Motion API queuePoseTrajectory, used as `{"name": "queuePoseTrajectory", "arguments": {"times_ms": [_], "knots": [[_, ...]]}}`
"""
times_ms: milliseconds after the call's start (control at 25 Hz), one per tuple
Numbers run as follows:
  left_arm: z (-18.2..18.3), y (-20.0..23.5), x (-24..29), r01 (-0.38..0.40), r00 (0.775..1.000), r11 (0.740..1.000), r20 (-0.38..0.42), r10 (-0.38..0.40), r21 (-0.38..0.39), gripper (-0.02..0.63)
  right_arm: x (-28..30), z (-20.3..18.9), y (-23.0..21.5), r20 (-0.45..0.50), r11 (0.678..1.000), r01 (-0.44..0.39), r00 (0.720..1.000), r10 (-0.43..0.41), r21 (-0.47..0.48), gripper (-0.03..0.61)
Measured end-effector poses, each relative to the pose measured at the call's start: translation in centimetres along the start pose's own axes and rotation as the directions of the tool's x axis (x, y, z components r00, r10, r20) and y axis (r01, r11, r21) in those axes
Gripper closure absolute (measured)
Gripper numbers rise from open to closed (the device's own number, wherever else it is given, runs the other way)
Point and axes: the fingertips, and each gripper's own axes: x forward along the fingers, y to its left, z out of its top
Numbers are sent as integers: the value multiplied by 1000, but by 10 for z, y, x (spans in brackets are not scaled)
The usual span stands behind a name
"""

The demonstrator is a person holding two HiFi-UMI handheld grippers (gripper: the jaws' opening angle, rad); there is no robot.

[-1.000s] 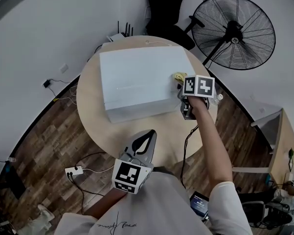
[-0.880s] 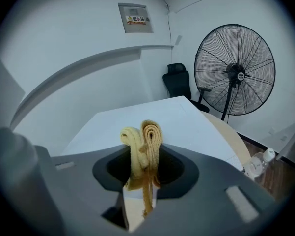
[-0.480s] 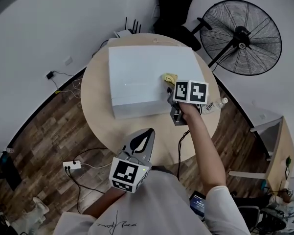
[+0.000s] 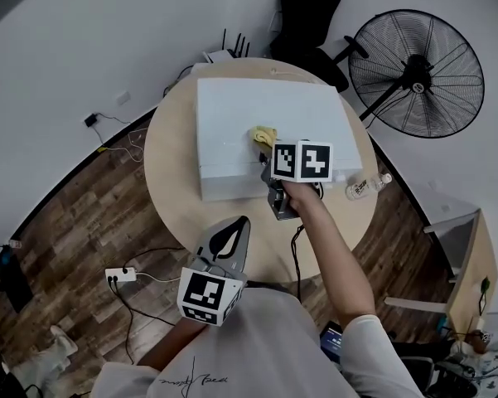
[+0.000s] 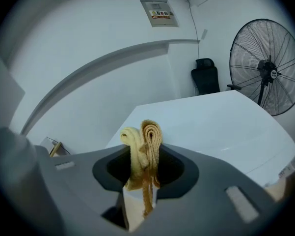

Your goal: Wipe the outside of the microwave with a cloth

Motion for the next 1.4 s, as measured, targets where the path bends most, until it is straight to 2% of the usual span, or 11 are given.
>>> {"name": "queuePoseTrajectory", "arguments": {"times_ms": [600,880,1040,1400], "knots": [[8,46,-33,-151,988,988,20,151,-14,626,37,-6,96,-39,980,-179,984,177,-86,451],[9,44,-41,-203,979,979,19,203,-13,626,25,-7,122,-19,941,-329,944,328,-74,451],[10,38,-40,-228,973,974,23,228,-8,626,3,-8,115,12,927,-365,930,367,-84,451],[4,-3,-28,-232,973,973,2,232,17,626,-57,-14,59,104,924,-364,921,376,-121,451]]}}
